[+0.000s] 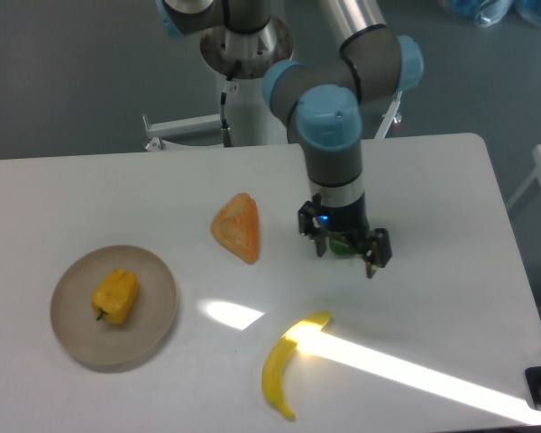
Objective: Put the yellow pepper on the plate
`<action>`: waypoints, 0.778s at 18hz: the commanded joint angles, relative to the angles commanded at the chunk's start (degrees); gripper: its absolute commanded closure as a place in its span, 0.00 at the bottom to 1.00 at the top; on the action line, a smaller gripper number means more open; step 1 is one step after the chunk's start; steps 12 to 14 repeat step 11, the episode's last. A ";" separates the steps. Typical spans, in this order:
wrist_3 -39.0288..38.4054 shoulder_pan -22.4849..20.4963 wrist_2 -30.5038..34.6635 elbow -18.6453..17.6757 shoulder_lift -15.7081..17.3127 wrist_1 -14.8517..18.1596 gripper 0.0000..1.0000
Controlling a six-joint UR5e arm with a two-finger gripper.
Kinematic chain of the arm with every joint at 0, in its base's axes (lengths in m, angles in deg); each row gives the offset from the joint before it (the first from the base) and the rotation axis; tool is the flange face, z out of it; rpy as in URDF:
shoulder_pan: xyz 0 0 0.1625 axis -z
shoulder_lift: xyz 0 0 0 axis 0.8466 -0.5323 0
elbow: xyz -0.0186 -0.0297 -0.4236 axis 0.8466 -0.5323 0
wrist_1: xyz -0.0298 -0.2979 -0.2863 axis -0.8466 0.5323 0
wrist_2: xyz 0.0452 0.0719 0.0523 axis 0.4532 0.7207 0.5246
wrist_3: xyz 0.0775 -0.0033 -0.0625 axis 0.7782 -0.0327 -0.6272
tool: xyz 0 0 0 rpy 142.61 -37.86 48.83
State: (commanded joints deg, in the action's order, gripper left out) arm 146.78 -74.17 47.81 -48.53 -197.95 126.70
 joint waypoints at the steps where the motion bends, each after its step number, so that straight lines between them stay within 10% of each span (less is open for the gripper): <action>1: 0.27 0.00 0.79 0.26 0.09 0.00 0.00; 14: 0.19 0.00 0.98 0.44 -0.26 -0.62 0.00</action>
